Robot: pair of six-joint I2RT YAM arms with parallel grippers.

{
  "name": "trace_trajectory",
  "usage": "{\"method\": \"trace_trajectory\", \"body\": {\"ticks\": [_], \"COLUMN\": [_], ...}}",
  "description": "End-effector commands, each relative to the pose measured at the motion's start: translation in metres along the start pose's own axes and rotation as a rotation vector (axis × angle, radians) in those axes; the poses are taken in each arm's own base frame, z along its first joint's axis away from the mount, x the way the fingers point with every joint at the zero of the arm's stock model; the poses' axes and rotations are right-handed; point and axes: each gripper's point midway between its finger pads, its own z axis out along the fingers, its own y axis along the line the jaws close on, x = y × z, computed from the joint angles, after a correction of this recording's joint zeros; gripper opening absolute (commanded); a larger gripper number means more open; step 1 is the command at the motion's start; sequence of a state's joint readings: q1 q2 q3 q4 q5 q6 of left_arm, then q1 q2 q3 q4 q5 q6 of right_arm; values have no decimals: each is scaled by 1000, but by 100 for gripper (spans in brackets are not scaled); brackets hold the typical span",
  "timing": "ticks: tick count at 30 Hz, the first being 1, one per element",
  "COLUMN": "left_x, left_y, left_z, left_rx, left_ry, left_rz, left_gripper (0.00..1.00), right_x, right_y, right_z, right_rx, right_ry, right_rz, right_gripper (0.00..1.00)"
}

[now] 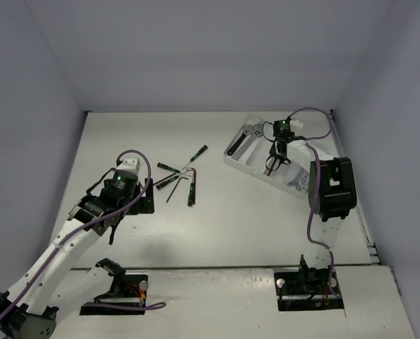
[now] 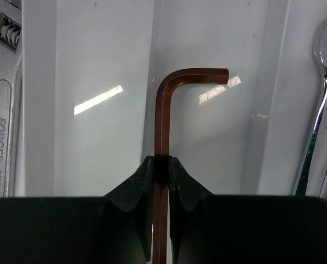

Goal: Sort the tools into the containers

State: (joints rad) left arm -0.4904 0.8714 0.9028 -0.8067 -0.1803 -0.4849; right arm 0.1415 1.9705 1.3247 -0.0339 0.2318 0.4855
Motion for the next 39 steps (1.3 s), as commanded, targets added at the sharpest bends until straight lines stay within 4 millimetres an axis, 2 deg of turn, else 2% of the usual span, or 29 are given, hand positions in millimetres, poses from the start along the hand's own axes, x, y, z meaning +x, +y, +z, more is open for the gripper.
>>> {"method": "trace_trajectory", "body": {"ticks": [1,4,7,13,17,20,21,22,24,26,30,33,37,39], "left_x": [-8,-9,-11,-12,-11,-11,-10,-10,-8,-9,-12,-14,-14,-13], "left_y": [-3,-4,-5,-6,-4,-2,-2,-2,-1,0,-3,-4,-5,-5], "left_z": [2,4,5,6,5,5,5,6,9,11,13,14,14,13], "left_rx": [-1,-3,-8,-9,-13,-18,-22,-25,-36,-42,-41,-38,-33,-31], "left_ry": [-8,-3,2,5,1,-5,-3,0,6,9,4,4,5,4], "left_rz": [-25,-24,-19,-13,-17,-21,-20,-19,-19,-20,-25,-26,-26,-26], "left_gripper": [83,83,83,83,83,83,83,83,83,83,83,83,83,83], "right_x": [-32,-41,-42,-43,-60,-71,-68,-60,-50,-21,39,77,111,127], "right_y": [-4,-4,-5,-6,2,18,32,51,76,116,171,200,237,247], "right_z": [-12,-14,-8,-2,-29,-63,-77,-91,-111,-134,-159,-165,-166,-162], "right_rx": [5,7,4,-1,-43,-100,-134,-176,-237,-320,-421,-462,-513,-515], "right_ry": [-107,-124,-116,-106,-156,-210,-222,-226,-233,-222,-161,-119,-73,-60], "right_rz": [6,4,10,22,26,-6,-36,-74,-121,-195,-244,-287,-324,-355], "right_gripper": [6,5,9,29,40,41,41,41,41,41,40,39,38,38]}}
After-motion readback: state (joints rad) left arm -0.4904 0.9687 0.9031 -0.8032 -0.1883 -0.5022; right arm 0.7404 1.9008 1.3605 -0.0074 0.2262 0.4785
